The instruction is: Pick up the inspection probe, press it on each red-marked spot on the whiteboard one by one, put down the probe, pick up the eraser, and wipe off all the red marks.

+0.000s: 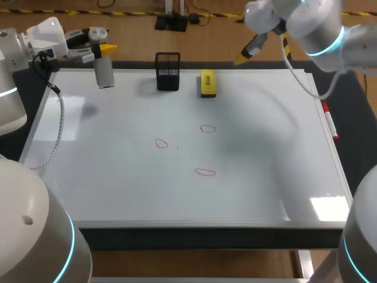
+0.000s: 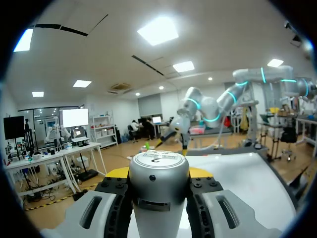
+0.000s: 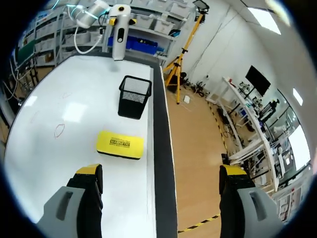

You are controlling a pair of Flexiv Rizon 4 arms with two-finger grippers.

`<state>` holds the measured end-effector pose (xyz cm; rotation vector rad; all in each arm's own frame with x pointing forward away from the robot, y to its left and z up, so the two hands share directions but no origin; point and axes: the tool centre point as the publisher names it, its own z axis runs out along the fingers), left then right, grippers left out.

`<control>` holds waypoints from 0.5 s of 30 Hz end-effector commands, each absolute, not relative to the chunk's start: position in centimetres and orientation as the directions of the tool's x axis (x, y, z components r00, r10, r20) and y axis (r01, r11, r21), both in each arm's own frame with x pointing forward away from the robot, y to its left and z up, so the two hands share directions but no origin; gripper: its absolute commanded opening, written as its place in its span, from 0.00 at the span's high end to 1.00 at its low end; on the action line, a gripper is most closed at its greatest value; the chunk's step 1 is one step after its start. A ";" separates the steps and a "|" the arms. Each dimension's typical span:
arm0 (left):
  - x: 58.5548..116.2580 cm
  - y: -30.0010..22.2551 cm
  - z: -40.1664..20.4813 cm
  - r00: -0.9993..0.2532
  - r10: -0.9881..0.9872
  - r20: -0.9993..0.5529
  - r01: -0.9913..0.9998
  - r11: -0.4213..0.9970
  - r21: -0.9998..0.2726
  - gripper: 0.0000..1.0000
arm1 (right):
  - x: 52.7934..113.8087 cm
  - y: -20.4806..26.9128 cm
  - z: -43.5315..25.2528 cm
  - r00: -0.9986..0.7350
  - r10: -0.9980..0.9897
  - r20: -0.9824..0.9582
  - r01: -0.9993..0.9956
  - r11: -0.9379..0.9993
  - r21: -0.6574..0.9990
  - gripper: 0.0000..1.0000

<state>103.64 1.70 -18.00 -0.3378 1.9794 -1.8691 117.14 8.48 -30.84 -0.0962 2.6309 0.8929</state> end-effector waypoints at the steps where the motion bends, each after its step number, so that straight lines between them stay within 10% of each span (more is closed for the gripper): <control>1: 103.6 1.7 -17.9 -0.892 -0.436 -0.120 0.095 0.078 -0.992 1.00 | 118.0 9.9 -31.4 -0.881 -0.455 -0.130 -0.471 0.869 0.149 0.00; 15: 103.6 1.7 -17.9 -0.892 -0.436 -0.120 0.095 0.078 -0.992 1.00 | 116.9 10.5 -32.2 -0.765 -0.638 -0.091 -0.642 0.767 0.014 0.00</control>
